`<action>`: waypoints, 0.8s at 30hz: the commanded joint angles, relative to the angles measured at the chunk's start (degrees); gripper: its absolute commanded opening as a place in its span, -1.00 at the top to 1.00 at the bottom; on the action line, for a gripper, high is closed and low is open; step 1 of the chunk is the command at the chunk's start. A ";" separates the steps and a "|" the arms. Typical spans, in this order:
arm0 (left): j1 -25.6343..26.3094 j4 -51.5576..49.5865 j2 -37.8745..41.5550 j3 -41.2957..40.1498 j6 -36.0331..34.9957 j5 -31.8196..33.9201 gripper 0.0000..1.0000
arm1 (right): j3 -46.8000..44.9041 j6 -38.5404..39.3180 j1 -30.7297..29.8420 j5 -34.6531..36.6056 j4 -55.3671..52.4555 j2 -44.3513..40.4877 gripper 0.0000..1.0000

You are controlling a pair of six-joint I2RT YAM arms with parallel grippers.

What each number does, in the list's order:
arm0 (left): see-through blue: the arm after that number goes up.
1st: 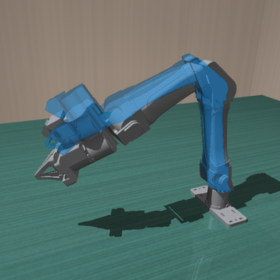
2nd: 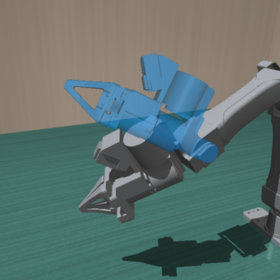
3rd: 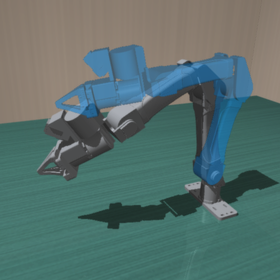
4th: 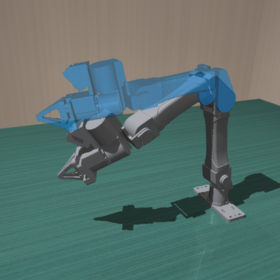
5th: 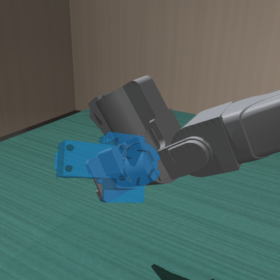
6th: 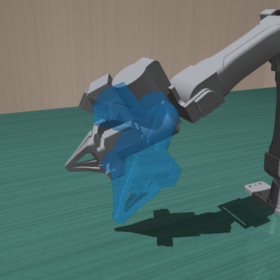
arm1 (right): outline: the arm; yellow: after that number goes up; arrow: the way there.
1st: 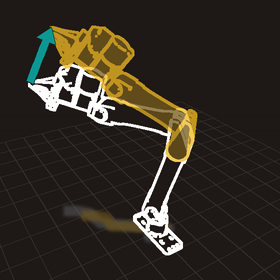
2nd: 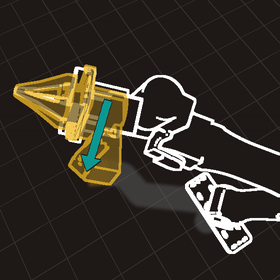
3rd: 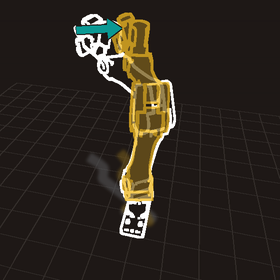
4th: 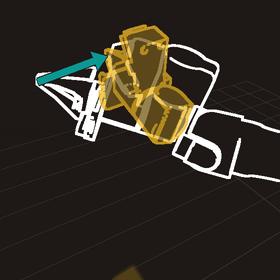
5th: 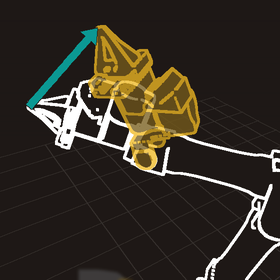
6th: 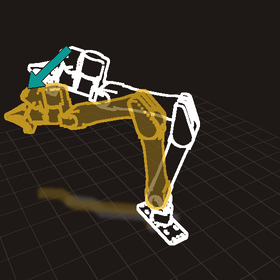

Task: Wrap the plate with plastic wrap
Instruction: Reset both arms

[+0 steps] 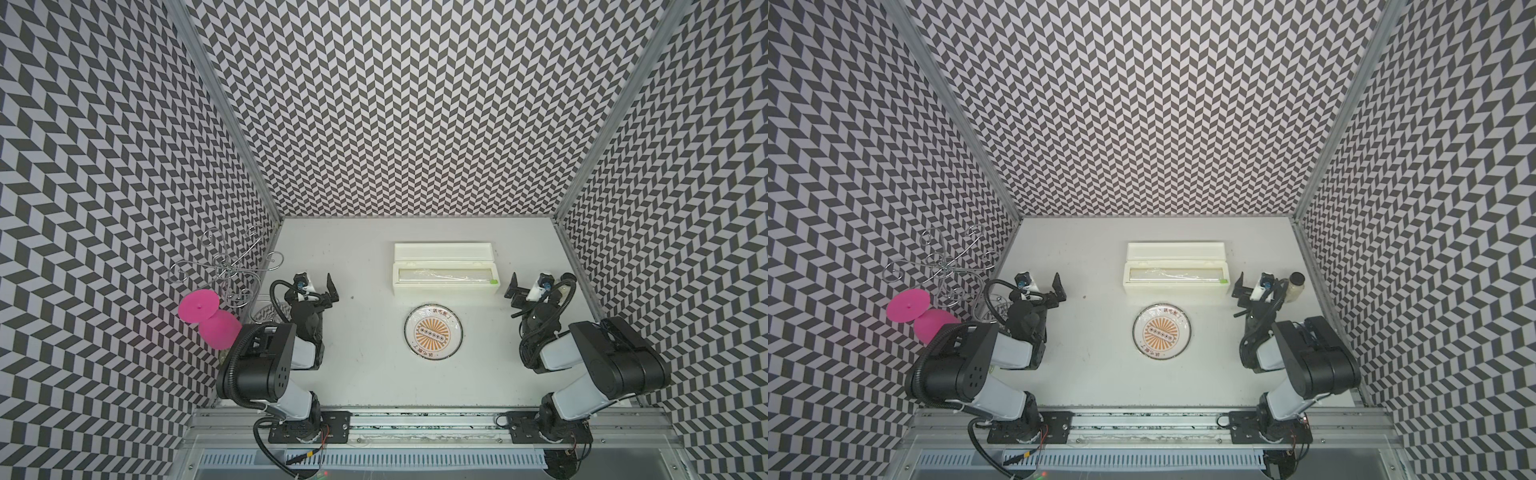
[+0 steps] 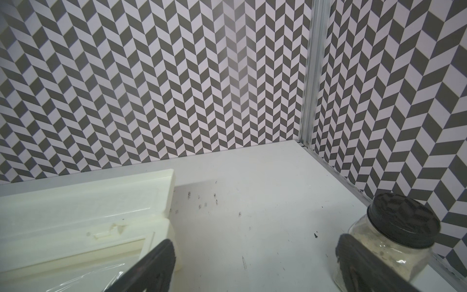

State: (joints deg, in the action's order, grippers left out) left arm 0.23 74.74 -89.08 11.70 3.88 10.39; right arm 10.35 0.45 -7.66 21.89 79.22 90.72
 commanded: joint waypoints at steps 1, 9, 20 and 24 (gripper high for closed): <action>0.07 0.45 1.10 0.13 -0.26 -1.11 -0.99 | 0.55 -0.35 0.38 -0.88 2.87 0.03 -0.99; 2.41 -0.38 -0.18 1.84 -1.93 2.75 -0.99 | 0.62 -0.43 0.45 -0.97 2.80 -0.01 -0.99; 2.36 -0.89 -0.04 1.92 -1.95 2.79 -0.98 | 0.63 -0.37 0.46 -1.06 2.72 0.04 -0.99; 2.41 -0.91 -0.04 1.92 -1.95 2.77 -0.99 | 0.69 -0.39 0.48 -0.99 2.73 0.04 -0.99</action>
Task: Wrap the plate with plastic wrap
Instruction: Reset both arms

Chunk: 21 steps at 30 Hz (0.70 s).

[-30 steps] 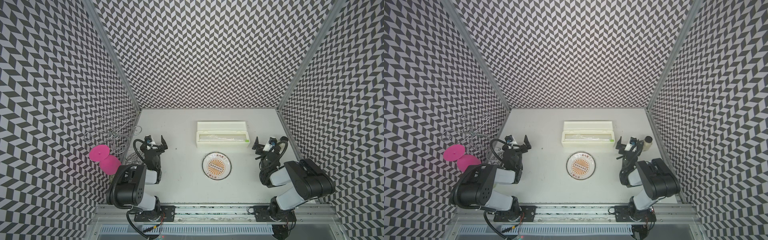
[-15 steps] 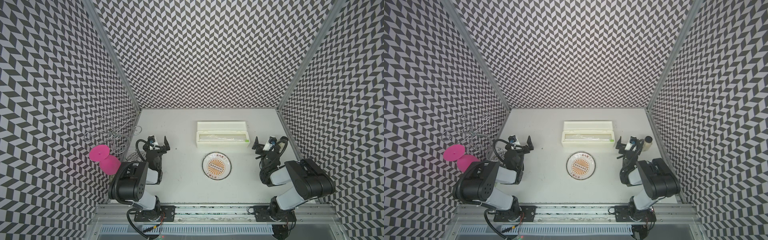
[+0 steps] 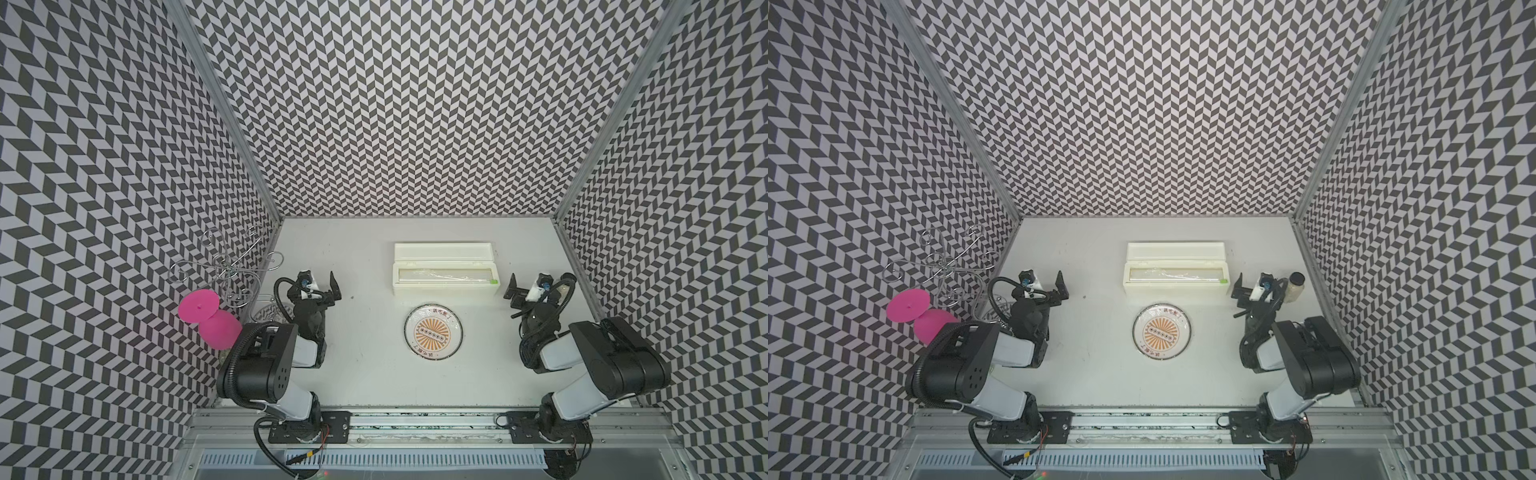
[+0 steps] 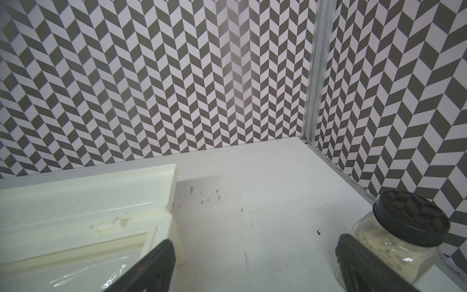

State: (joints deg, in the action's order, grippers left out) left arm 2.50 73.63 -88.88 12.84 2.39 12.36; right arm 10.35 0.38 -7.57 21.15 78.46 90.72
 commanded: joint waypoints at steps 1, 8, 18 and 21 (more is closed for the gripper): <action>0.13 0.25 -0.17 0.78 -0.46 0.82 -0.98 | 0.62 -0.32 0.40 -0.32 3.51 0.06 -0.99; 0.13 0.21 -0.16 0.78 -0.44 0.82 -0.98 | 0.65 -0.36 0.44 -0.30 3.46 0.04 -0.99; 0.34 0.29 -0.31 0.78 -0.85 0.82 -0.99 | 0.64 -0.38 0.40 -0.27 3.50 0.05 -0.99; 0.30 0.55 -0.16 0.61 -0.81 0.82 -0.99 | 0.66 -0.31 0.38 -0.32 3.46 0.06 -0.99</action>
